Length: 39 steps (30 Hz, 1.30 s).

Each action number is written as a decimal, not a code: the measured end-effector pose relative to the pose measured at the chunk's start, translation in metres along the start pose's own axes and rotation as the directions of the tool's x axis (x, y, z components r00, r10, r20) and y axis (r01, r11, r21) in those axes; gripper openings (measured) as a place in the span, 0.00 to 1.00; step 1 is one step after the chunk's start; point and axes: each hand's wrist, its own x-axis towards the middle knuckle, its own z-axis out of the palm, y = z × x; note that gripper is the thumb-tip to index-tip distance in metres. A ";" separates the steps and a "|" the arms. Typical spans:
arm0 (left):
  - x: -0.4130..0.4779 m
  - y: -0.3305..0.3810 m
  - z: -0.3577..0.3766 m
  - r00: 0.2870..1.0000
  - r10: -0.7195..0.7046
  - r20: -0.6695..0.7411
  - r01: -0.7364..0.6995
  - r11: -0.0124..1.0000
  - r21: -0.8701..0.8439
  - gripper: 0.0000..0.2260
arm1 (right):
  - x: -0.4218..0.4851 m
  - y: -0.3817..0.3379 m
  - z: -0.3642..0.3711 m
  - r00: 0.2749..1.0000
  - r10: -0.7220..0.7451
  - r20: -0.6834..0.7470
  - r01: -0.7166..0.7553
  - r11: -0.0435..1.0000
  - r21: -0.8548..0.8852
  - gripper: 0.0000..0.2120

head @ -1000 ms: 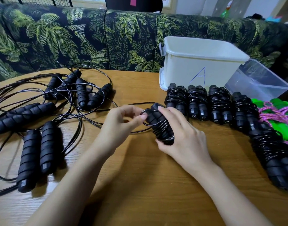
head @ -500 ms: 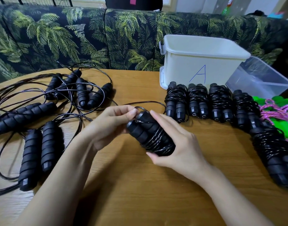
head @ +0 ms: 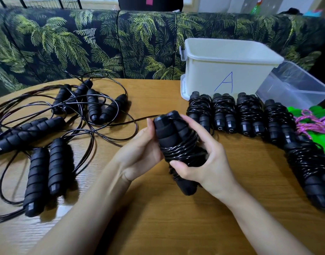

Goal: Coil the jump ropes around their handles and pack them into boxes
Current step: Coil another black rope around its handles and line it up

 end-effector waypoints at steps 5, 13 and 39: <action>-0.002 0.000 -0.001 0.942 0.226 -0.250 -0.074 0.861 0.503 0.36 | -0.001 0.010 0.003 0.995 -0.015 -0.102 -0.005 0.982 -0.189 0.39; 0.000 -0.005 -0.003 0.886 0.427 -0.180 -0.080 0.523 0.848 0.27 | -0.002 0.018 0.008 0.970 -0.109 -0.219 -0.044 0.802 -0.596 0.40; -0.001 -0.003 0.013 0.862 0.296 -0.412 -0.092 0.890 0.446 0.21 | 0.005 0.008 -0.019 0.999 -0.035 0.029 0.044 0.603 -0.796 0.38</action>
